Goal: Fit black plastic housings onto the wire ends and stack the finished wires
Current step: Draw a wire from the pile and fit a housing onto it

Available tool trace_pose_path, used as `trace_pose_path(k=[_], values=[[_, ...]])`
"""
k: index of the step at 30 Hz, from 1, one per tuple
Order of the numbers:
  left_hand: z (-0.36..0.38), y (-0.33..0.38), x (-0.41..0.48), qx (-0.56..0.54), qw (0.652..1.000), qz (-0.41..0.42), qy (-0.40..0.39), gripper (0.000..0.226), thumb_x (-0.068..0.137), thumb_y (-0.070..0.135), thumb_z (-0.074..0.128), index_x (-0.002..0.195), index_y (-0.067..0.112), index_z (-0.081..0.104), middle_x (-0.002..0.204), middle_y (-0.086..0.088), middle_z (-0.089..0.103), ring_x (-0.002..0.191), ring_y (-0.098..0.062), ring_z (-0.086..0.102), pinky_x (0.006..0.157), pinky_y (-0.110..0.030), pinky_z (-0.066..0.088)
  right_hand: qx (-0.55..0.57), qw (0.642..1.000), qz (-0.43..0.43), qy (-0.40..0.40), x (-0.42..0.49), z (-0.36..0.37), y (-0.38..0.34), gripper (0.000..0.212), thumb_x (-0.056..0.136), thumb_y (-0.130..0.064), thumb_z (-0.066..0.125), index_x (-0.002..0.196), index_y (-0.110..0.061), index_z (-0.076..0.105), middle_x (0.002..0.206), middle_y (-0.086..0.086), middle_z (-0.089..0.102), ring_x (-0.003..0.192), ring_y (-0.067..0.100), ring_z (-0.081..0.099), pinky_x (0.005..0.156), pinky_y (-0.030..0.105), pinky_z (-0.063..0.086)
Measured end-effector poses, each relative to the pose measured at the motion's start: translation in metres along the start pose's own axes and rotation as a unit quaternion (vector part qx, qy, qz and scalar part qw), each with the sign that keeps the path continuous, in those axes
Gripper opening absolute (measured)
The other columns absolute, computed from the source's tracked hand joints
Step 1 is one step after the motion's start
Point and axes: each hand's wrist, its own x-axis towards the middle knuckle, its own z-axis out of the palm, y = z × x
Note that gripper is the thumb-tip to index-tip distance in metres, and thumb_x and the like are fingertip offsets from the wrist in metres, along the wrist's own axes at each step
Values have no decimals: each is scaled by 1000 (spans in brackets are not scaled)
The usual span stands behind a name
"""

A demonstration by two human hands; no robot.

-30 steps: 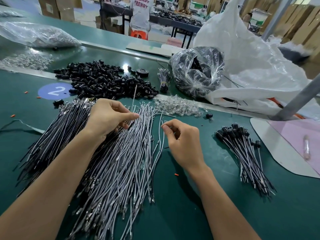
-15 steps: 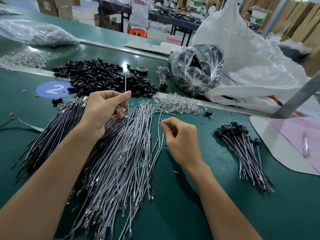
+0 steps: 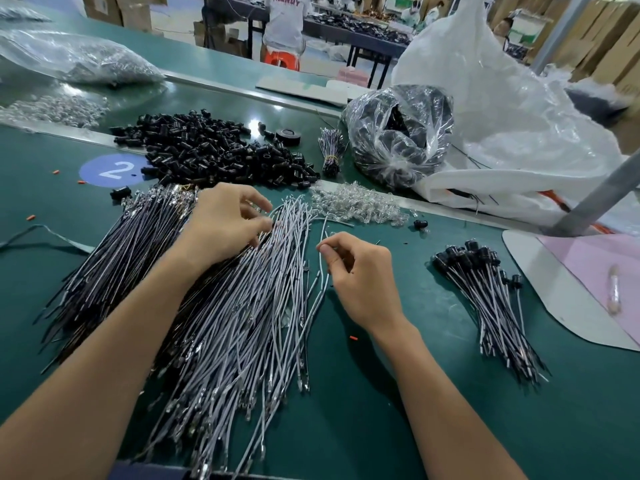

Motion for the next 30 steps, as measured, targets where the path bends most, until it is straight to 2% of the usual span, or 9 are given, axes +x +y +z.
trace_pose_path(k=[2, 4, 7, 9, 12, 18, 21, 26, 30], values=[[-14, 1, -4, 100, 995, 20, 2, 16, 84, 13, 76, 95, 24, 73, 82, 8, 71, 69, 1, 62, 68, -19, 52, 8, 1000, -14, -12, 0, -2, -5, 10, 94, -14, 63, 93, -9, 72, 72, -7, 62, 60, 4, 49, 61, 24, 41], [-27, 4, -12, 171, 985, 30, 6, 18, 84, 14, 75, 87, 31, 73, 76, 18, 64, 69, 9, 51, 62, -16, 41, 19, 994, -70, -77, -2, -2, -15, 18, 97, -22, 58, 106, -14, 71, 98, -5, 68, 82, 3, 55, 77, 26, 46], [-36, 2, -33, 197, 979, 38, 19, 22, 84, 13, 73, 86, 35, 72, 71, 23, 56, 68, 8, 49, 65, -23, 40, -1, 958, -180, -221, -13, 10, -35, 40, 101, -37, 42, 132, -17, 58, 134, -2, 59, 127, 9, 47, 109, 30, 35], [-33, -3, -49, 189, 981, 31, 8, 23, 85, 12, 72, 88, 35, 71, 78, 18, 64, 74, -2, 59, 76, -30, 50, -34, 934, -218, -282, -17, 19, -43, 43, 103, -37, 38, 137, -15, 54, 140, 1, 56, 137, 14, 40, 113, 34, 30], [-22, -13, -67, 184, 983, 22, 0, 19, 84, 14, 73, 94, 30, 72, 91, 11, 70, 87, -10, 58, 88, -35, 51, -31, 932, -210, -293, -17, 21, -39, 36, 103, -31, 45, 124, -11, 67, 128, 3, 66, 128, 15, 51, 108, 38, 38], [-12, -25, -75, 214, 975, 35, 45, 18, 84, 21, 75, 101, 26, 74, 102, 8, 67, 98, -13, 47, 93, -34, 43, 2, 958, -151, -244, -16, 16, -26, 27, 95, -35, 61, 103, -16, 78, 104, -2, 75, 108, 8, 64, 91, 39, 54], [-11, -22, -74, 227, 972, 28, 49, 17, 82, 31, 76, 98, 27, 76, 103, 8, 67, 95, -11, 42, 92, -32, 41, 19, 970, -111, -216, -15, 14, -20, 25, 91, -37, 65, 95, -18, 80, 98, -2, 75, 99, 9, 67, 83, 41, 56], [-5, -13, -75, 271, 962, 0, 44, 36, 76, 58, 70, 98, 29, 74, 105, 8, 64, 106, -15, 46, 91, -33, 38, 25, 977, -90, -191, -13, 9, -16, 19, 88, -34, 67, 88, -21, 80, 93, -8, 75, 91, 1, 67, 83, 37, 56], [-1, -8, -75, 287, 957, -13, 36, 37, 75, 66, 64, 84, 31, 71, 101, 9, 59, 104, -16, 44, 93, -35, 39, 30, 979, -90, -178, -12, 9, -17, 16, 88, -27, 68, 82, -19, 80, 88, -9, 75, 89, -1, 67, 82, 36, 55]])
